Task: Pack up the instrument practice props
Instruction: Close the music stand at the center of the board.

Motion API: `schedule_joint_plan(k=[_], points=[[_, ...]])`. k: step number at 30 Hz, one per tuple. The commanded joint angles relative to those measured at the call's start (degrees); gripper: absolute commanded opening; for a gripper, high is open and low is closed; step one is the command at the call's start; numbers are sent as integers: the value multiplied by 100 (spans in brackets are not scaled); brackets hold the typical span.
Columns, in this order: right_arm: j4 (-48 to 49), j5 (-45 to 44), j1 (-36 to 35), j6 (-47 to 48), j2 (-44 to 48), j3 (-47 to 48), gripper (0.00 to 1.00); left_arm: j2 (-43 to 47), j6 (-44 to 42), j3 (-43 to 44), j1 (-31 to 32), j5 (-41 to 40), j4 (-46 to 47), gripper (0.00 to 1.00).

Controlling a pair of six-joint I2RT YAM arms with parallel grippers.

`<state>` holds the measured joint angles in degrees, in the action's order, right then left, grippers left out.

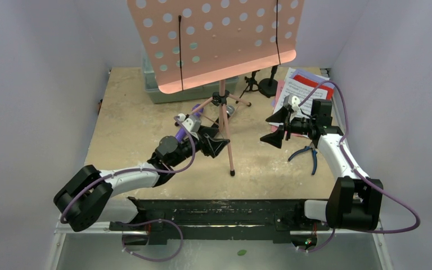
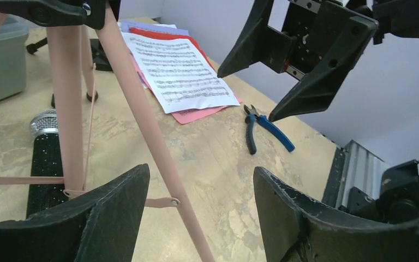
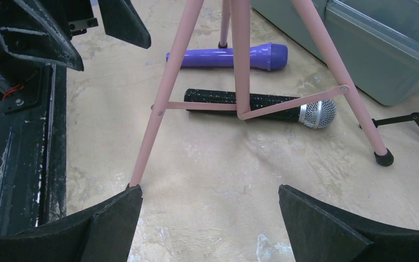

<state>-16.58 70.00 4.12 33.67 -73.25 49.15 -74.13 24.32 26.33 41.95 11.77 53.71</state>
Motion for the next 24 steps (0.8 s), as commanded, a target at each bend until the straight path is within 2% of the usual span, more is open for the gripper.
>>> schedule_joint_plan(k=[1, 4, 8, 18, 24], points=[[-12, 102, -25, 111, 47, 210, 99, -49, -437, -16, 313, -1327, 289, 72], [-12, 102, -25, 113, 48, 211, 99, -92, -301, 49, 464, -1895, 179, 75], [-20, 97, -25, 122, 39, 214, 99, -155, 64, 528, 651, -2707, -803, 75], [-21, 111, -25, 122, 32, 212, 99, -544, 408, 838, 857, -2808, -1058, 68], [-23, 106, -25, 131, 30, 212, 99, -864, 450, 1320, 913, -2944, -1553, 66]])
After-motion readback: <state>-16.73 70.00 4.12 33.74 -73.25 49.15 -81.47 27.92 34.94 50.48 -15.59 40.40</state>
